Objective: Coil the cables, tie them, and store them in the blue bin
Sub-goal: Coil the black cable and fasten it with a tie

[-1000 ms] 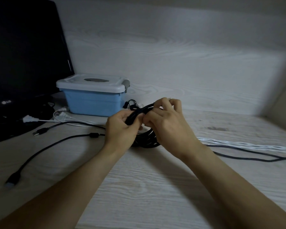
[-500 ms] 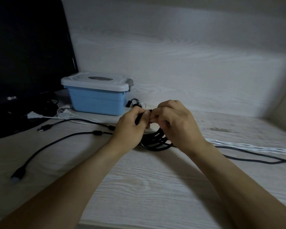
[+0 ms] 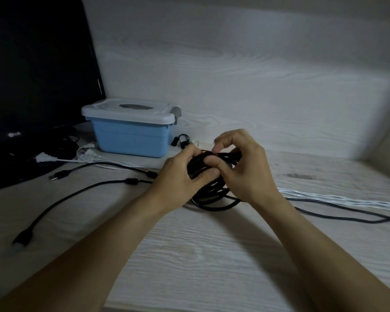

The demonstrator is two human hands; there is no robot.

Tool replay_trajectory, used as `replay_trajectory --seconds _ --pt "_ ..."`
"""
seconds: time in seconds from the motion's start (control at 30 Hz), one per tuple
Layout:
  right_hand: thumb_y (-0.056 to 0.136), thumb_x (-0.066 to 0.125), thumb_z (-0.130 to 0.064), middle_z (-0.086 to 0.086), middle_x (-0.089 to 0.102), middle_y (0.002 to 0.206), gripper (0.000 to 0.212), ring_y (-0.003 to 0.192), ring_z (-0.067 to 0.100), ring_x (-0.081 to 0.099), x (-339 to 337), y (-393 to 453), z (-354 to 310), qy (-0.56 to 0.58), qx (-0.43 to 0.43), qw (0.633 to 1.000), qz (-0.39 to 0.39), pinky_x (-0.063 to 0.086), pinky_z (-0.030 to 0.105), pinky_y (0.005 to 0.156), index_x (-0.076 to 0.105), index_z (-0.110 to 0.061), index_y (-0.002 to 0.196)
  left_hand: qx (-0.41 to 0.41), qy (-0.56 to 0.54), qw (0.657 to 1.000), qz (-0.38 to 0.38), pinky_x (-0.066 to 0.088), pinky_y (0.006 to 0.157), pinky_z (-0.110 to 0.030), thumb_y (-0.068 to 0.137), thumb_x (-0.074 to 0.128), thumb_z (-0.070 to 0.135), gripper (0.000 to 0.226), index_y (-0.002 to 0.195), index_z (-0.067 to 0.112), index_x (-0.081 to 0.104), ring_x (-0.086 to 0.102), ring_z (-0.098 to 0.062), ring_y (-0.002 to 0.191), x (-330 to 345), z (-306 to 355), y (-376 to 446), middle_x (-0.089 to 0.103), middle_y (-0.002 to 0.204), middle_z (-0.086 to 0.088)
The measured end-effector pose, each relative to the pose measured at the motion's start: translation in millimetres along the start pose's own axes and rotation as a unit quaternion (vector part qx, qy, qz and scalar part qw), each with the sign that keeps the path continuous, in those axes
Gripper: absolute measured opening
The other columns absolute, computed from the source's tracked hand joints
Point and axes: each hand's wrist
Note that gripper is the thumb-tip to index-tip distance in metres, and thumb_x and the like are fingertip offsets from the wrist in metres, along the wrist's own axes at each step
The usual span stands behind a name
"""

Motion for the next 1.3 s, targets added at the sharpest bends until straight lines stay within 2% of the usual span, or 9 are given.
replay_trajectory --seconds 0.1,0.17,0.33,0.43,0.57,0.7,0.97,1.07,1.3 --pt "0.089 0.072 -0.013 -0.002 0.071 0.081 0.006 0.077 0.017 0.068 2.1 -2.8 -1.2 0.037 0.042 0.998 -0.035 0.053 0.04 0.07 0.066 -0.013 0.089 0.005 0.006 1.0 0.018 0.052 0.066 -0.034 0.088 0.07 0.034 0.028 0.098 0.011 0.058 0.065 -0.019 0.077 1.2 -2.1 0.0 0.068 0.083 -0.004" --pt "0.092 0.069 -0.014 0.0 0.071 0.078 0.004 0.072 0.02 0.067 3.5 -3.1 -3.2 0.034 0.041 0.998 -0.036 0.051 0.041 0.066 0.066 -0.013 0.089 0.011 0.011 0.999 0.037 0.049 0.062 -0.026 0.087 0.068 0.037 0.028 0.096 0.012 0.059 0.063 -0.012 0.072 2.9 -2.4 -0.8 0.066 0.079 0.001" --pt "0.102 0.053 -0.019 -0.005 0.071 0.088 0.017 0.079 0.008 0.066 2.1 -3.0 -1.6 0.051 0.066 0.996 -0.007 0.052 0.027 0.07 0.066 -0.013 0.095 0.017 0.001 0.996 0.082 0.048 0.062 -0.034 0.094 0.064 0.03 0.02 0.091 0.01 0.061 0.061 -0.02 0.07 10.6 -2.5 -1.5 0.066 0.076 -0.008" --pt "0.099 0.057 -0.031 -0.007 0.066 0.105 0.018 0.097 0.008 0.063 2.5 -3.0 2.3 0.017 0.065 0.996 0.062 0.048 0.021 0.081 0.065 -0.018 0.108 -0.009 -0.023 0.993 0.118 0.049 0.061 -0.031 0.096 0.061 0.031 0.02 0.088 0.012 0.063 0.061 -0.013 0.067 11.7 -1.5 -0.7 0.067 0.073 0.003" --pt "0.09 0.072 -0.03 -0.005 0.069 0.104 0.024 0.099 0.007 0.065 1.3 -1.2 8.6 0.055 0.077 0.995 -0.011 0.051 0.02 0.081 0.067 -0.018 0.11 -0.049 -0.054 0.984 0.163 0.047 0.061 -0.032 0.097 0.056 0.036 0.027 0.076 0.02 0.06 0.058 -0.01 0.064 5.7 -3.6 3.4 0.06 0.063 0.01" --pt "0.09 0.073 -0.022 -0.004 0.073 0.099 0.021 0.096 0.008 0.069 3.1 -2.1 13.6 0.121 0.09 0.988 -0.037 0.052 0.021 0.079 0.069 -0.017 0.11 -0.072 -0.096 0.984 0.129 0.044 0.056 -0.021 0.099 0.055 0.026 0.025 0.08 0.012 0.061 0.054 -0.008 0.057 1.6 -1.5 3.1 0.06 0.061 0.008" --pt "0.096 0.063 -0.013 0.006 0.071 0.083 0.009 0.07 0.019 0.065 -2.4 -0.7 16.5 0.193 0.076 0.975 -0.077 0.056 0.032 0.067 0.067 -0.006 0.1 -0.204 -0.237 0.947 -0.07 0.055 0.063 -0.028 0.098 0.052 0.028 0.032 0.113 0.002 0.065 0.065 -0.027 0.065 -21.7 10.4 8.2 0.07 0.082 -0.02" --pt "0.097 0.061 -0.009 -0.004 0.064 0.069 0.008 0.057 0.008 0.057 -8.0 0.4 15.5 0.226 0.115 0.959 -0.124 0.047 0.021 0.055 0.066 -0.005 0.094 -0.228 -0.233 0.936 -0.132 0.055 0.058 -0.027 0.1 0.049 0.029 0.038 0.113 -0.003 0.065 0.067 -0.029 0.065 -21.8 13.0 5.5 0.071 0.089 -0.028" --pt "0.097 0.062 -0.012 0.011 0.058 0.067 0.013 0.05 0.019 0.047 -20.4 1.6 14.9 0.251 0.178 0.936 -0.171 0.038 0.024 0.045 0.066 -0.001 0.091 -0.204 -0.212 0.942 -0.162 0.057 0.059 -0.03 0.1 0.046 0.031 0.045 0.098 -0.01 0.066 0.07 -0.028 0.063 -13.2 12.7 1.3 0.072 0.081 -0.025"
Point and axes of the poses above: each hand's wrist, its own y-axis towards the middle knuckle, its own x-axis out of the palm, z = x × y
